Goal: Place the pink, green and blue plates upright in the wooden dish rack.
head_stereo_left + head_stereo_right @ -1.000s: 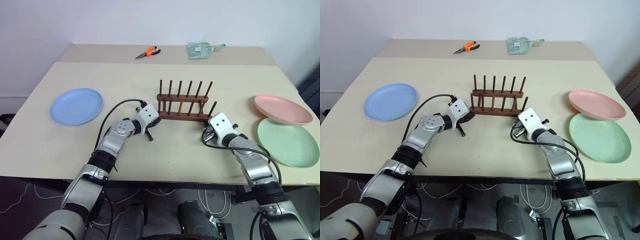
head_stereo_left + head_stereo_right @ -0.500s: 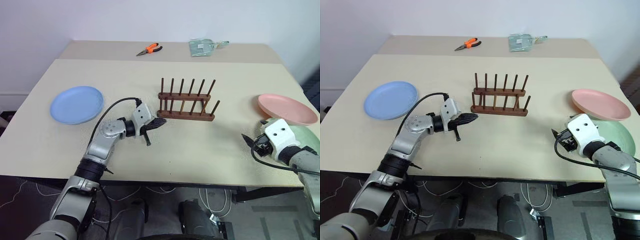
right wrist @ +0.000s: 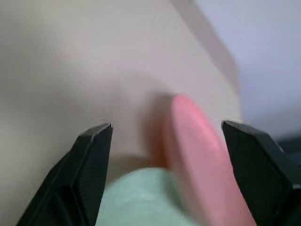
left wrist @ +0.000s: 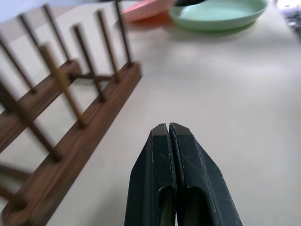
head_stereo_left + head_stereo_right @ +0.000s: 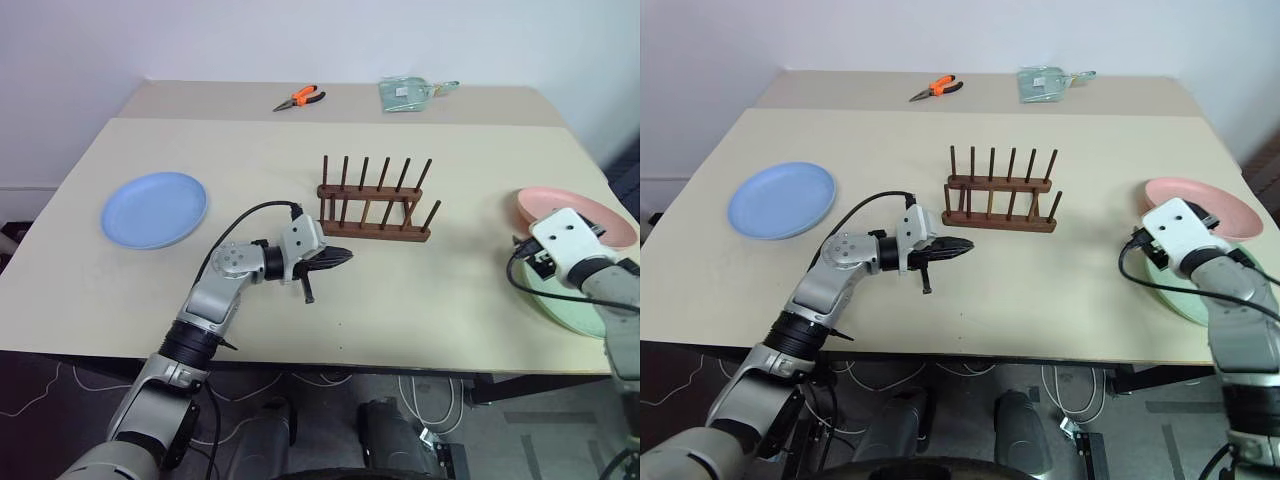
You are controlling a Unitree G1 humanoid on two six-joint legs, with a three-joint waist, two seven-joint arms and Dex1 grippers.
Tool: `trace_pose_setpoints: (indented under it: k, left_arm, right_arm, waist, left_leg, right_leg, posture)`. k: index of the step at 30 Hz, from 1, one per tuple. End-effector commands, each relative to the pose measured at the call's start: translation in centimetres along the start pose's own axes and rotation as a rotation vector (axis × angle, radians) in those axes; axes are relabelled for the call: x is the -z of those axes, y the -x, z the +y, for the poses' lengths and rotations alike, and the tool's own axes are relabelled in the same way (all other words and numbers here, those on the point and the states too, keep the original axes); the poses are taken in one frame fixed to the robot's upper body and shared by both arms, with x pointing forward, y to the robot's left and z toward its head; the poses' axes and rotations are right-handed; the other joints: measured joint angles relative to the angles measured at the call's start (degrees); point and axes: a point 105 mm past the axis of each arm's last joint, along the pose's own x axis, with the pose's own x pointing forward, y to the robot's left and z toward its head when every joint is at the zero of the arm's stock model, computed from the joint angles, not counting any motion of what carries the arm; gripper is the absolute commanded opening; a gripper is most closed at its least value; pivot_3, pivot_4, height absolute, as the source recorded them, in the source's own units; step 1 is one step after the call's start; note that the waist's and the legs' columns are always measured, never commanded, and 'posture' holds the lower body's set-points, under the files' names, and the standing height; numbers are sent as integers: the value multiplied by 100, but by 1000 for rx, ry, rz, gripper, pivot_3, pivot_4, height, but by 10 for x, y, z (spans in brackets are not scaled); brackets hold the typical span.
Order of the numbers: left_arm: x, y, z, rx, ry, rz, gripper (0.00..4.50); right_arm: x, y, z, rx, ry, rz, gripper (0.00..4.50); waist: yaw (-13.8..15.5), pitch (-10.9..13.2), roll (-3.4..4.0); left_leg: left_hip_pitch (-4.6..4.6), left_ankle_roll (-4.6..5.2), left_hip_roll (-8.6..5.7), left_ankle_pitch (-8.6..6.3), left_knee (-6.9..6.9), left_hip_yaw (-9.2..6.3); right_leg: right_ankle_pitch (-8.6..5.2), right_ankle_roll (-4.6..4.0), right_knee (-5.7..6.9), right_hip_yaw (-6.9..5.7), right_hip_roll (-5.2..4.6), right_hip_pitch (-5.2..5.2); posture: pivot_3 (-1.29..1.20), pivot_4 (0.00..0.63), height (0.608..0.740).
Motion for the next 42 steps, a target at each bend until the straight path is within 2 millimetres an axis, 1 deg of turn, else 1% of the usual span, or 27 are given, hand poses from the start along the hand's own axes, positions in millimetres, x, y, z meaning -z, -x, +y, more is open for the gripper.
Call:
trace_pose_setpoints:
  k: [1, 4, 6, 7, 9, 10, 11, 13, 14, 17, 18, 20, 21, 22, 23, 24, 25, 26, 27, 28, 30, 32, 37, 42]
  left_arm:
    - [-12, -1, -5, 9, -20, -38, 0]
    - [-12, 0, -9, 15, -12, -38, 0]
    - [-12, 0, -11, 25, -7, -40, 0]
    - [-12, 0, -12, 28, -6, -41, 0]
    - [-12, 1, -11, 27, -5, -39, 0]
    - [-12, 1, -11, 25, -5, -39, 0]
    - [-12, 1, -10, 22, -6, -37, 0]
    - [-12, 2, -9, 18, -8, -35, 0]
    - [-12, 3, -7, 7, -10, -34, 0]
    - [-15, 8, 9, -96, -53, -53, 0]
    - [-17, 10, 20, -169, -71, -64, 0]
    - [-19, 14, 35, -265, -95, -75, 0]
    - [-17, 17, 42, -306, -94, -72, 0]
    - [-18, 20, 47, -334, -84, -84, 0]
    - [-19, 24, 52, -357, -69, -98, 0]
    - [-20, 27, 54, -369, -59, -109, 0]
    - [-20, 28, 52, -352, -62, -115, 0]
    - [-20, 28, 50, -338, -66, -116, 0]
    - [-20, 27, 48, -321, -65, -115, 0]
    - [-20, 27, 46, -305, -62, -115, 0]
    - [-20, 27, 40, -267, -49, -118, 0]
    - [-20, 27, 36, -241, -45, -117, 0]
    - [-18, 28, 30, -225, -31, -113, 0]
    - [-17, 28, 29, -224, -26, -105, 0]
  right_arm:
    - [13, -4, -16, 3, 120, 63, 3757]
    - [30, -9, -22, 3, 230, 129, 3757]
    - [38, -14, -18, -29, 247, 150, 3757]
    - [40, -15, -17, -41, 251, 153, 3251]
    - [44, -19, -15, -42, 262, 157, 2464]
    - [45, -20, -14, -48, 282, 158, 1873]
    - [45, -20, -13, -47, 301, 157, 1375]
    - [44, -21, -14, -39, 307, 147, 352]
    - [37, -20, -21, -4, 342, 124, 23]
    - [2, -15, -44, 121, 391, 3, 23]
    - [-16, -11, -49, 156, 375, -62, 23]
    - [-37, -6, -54, 190, 341, -144, 23]
    - [-53, -2, -54, 193, 258, -216, 23]
    - [-79, 4, -50, 170, 65, -338, 23]
    - [-114, 16, -44, 105, -201, -518, 23]
    - [-138, 28, -39, 32, -371, -645, 23]
    - [-161, 45, -29, -124, -584, -778, 23]
    - [-174, 59, -22, -243, -699, -848, 23]
    - [-182, 69, -17, -332, -760, -895, 23]
    - [-187, 76, -16, -393, -833, -926, 23]
    - [-189, 79, -17, -444, -923, -938, 23]
    - [-190, 79, -13, -481, -942, -924, 23]
    - [-187, 71, -6, -515, -1009, -879, 23]
    - [-179, 58, 8, -544, -1050, -811, 23]
  waist:
    - [-2, 0, 0]
    - [-10, 0, 0]
    - [-16, 1, 2]
    - [-27, 1, 2]
    - [-38, 3, 10]
    - [-40, 3, 11]
    - [-38, 4, 12]
    - [-31, 4, 13]
    - [-30, 7, 17]
    - [-35, 11, 25]
    - [-35, 12, 29]
    - [-32, 16, 35]
    - [-26, 16, 34]
    - [-34, 17, 29]
    - [-53, 20, 24]
    - [-74, 23, 18]
    - [-88, 25, 20]
    - [-72, 26, 22]
    - [-45, 28, 23]
    - [9, 29, 21]
    - [68, 31, 17]
    - [123, 31, 17]
    - [121, 31, 18]
    - [85, 31, 19]
  left_leg:
    - [0, 0, 0, 0, -1, -1]
    - [0, 0, 0, 0, -1, 0]
    - [1, 0, 0, 0, 0, 1]
    - [1, 0, 0, 0, 0, 2]
    - [2, 0, 1, 0, 0, 2]
    - [3, 0, 0, 0, 0, 3]
    - [3, 0, 0, 0, 0, 3]
    - [3, 0, 0, 0, 0, 3]
    - [3, 0, 0, 0, 0, 3]
    - [2, 0, 0, 0, 1, 4]
    - [2, 0, 0, 0, 1, 5]
    - [2, 0, 0, 0, 1, 4]
    - [2, 0, 0, 0, 1, 4]
    - [2, 0, 0, 0, 1, 4]
    - [3, 0, 1, 0, -1, 3]
    - [5, 1, 6, 0, 1, 2]
    - [6, 1, 9, 0, 0, -3]
    - [5, 1, 11, 0, -1, -7]
    - [3, 1, 9, 0, -1, -15]
    - [0, 2, 6, 0, -1, -19]
    - [-8, 2, -1, 0, 4, -37]
    - [-11, 2, -6, 0, 6, -32]
    - [-11, 2, -3, 0, -4, -27]
    - [-11, 2, -1, 0, -4, -20]
  right_leg:
    - [0, 0, 0, 0, 0, 0]
    - [-1, -2, 0, 0, 0, 1]
    - [-2, -3, 0, 0, 0, 0]
    - [-2, -3, 1, 0, 0, 0]
    - [-2, -3, 2, 1, 1, 0]
    - [-1, -3, 2, 1, 1, 0]
    - [-1, -2, 2, 2, 0, 0]
    - [1, 2, 2, 1, 1, 0]
    - [2, 4, 2, 1, 1, 0]
    - [4, 7, 2, 4, 0, -1]
    - [4, 7, 3, 6, 0, -2]
    - [6, 11, 4, 7, 0, -4]
    - [6, 12, 4, 6, 1, -3]
    - [7, 12, 3, 6, 1, -2]
    - [7, 13, 1, 6, 1, 1]
    - [7, 13, 3, 6, 6, 3]
    - [8, 13, 5, 5, 10, 2]
    - [8, 13, 7, 3, 11, 2]
    - [7, 13, 10, 0, 10, 3]
    - [8, 13, 9, -1, 9, 3]
    - [8, 13, 0, -12, -1, 10]
    - [6, 9, -12, -10, -6, 11]
    - [1, -1, -9, -11, -3, -1]
    - [3, 3, -1, -10, 0, -7]
  posture:
    - [0, 150, 740]
    - [0, 150, 740]
    - [0, 150, 740]
    - [0, 150, 740]
    - [0, 150, 740]
    - [0, 150, 740]
    - [0, 150, 740]
    - [0, 150, 740]
    - [0, 150, 740]
    - [0, 150, 740]
    - [0, 150, 740]
    - [0, 150, 740]
    - [0, 150, 740]
    - [0, 150, 740]
    - [0, 150, 740]
    - [0, 150, 740]
    - [0, 150, 740]
    - [0, 150, 740]
    - [0, 150, 740]
    - [0, 150, 740]
    - [0, 150, 740]
    - [0, 150, 740]
    - [0, 150, 740]
    - [0, 150, 740]
